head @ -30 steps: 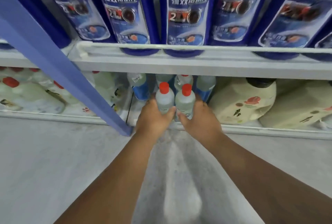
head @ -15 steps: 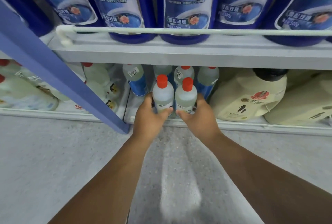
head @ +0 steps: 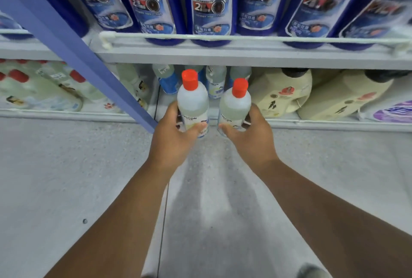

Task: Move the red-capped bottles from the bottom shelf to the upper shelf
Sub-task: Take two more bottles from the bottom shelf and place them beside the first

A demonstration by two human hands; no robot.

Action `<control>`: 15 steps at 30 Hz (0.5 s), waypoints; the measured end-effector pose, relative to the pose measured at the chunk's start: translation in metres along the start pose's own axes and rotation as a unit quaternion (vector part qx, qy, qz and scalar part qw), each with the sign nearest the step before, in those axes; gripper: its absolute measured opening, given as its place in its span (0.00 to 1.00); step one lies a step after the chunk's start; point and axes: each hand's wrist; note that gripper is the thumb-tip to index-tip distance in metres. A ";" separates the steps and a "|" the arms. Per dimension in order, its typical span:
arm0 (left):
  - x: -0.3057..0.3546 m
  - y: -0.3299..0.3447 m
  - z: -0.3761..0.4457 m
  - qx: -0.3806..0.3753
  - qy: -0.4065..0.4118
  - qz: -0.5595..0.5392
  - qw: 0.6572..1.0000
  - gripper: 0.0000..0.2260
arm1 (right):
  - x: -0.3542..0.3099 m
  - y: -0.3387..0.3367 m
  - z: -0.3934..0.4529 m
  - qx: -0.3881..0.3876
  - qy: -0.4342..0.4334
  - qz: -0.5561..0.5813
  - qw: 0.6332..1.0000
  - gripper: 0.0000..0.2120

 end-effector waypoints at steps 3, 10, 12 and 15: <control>0.052 -0.028 -0.036 -0.017 -0.005 0.012 1.000 0.26 | -0.051 -0.038 -0.035 -0.001 0.005 -0.003 1.000 0.28; 0.216 -0.108 -0.113 -0.048 -0.002 0.022 0.999 0.24 | -0.222 -0.129 -0.101 -0.014 -0.008 -0.011 1.000 0.23; 0.270 -0.137 -0.134 -0.043 0.000 0.012 0.999 0.26 | -0.279 -0.155 -0.117 -0.017 -0.013 -0.002 1.000 0.24; 0.353 -0.180 -0.163 -0.032 0.007 -0.015 0.999 0.28 | -0.362 -0.194 -0.140 0.000 -0.038 -0.006 0.999 0.24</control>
Point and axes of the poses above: each hand's wrist, its own z-axis towards the middle knuckle, its own y-axis out of the palm, x = y × z, and after that the axes turned 5 degrees about x, right-handed
